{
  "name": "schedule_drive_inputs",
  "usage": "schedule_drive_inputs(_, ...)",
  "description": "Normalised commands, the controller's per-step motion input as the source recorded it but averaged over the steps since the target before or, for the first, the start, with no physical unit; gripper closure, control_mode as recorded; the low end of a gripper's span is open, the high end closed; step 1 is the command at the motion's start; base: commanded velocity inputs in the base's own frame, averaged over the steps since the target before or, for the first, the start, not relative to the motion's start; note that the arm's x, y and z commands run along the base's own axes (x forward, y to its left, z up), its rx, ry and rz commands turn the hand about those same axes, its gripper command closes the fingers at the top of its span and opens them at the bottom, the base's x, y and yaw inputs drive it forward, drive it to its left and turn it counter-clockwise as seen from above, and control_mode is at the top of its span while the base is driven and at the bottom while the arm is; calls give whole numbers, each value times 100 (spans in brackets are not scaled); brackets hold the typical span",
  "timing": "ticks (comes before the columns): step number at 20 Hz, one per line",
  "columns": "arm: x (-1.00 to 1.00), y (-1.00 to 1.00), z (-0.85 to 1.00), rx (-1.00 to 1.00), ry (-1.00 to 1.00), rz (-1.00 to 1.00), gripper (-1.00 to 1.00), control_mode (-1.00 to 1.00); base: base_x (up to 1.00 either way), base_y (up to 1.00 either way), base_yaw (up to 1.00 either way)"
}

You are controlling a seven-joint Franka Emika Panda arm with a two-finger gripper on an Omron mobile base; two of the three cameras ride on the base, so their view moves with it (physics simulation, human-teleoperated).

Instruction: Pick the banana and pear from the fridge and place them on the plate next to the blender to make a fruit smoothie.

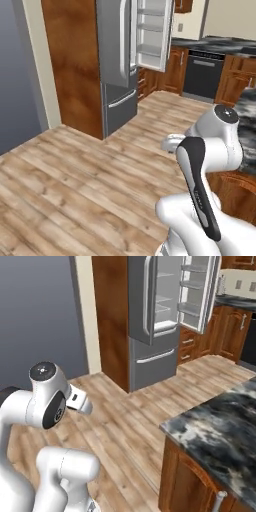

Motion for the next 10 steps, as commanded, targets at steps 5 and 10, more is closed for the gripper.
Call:
schedule_drive_inputs(5, 0, 0, 0, 0, 0, 0, -100, 100, 100, 71, -35)
schedule_drive_inputs(10, 0, 0, 0, 0, 0, 0, -100, 100, 100, 60, -28)
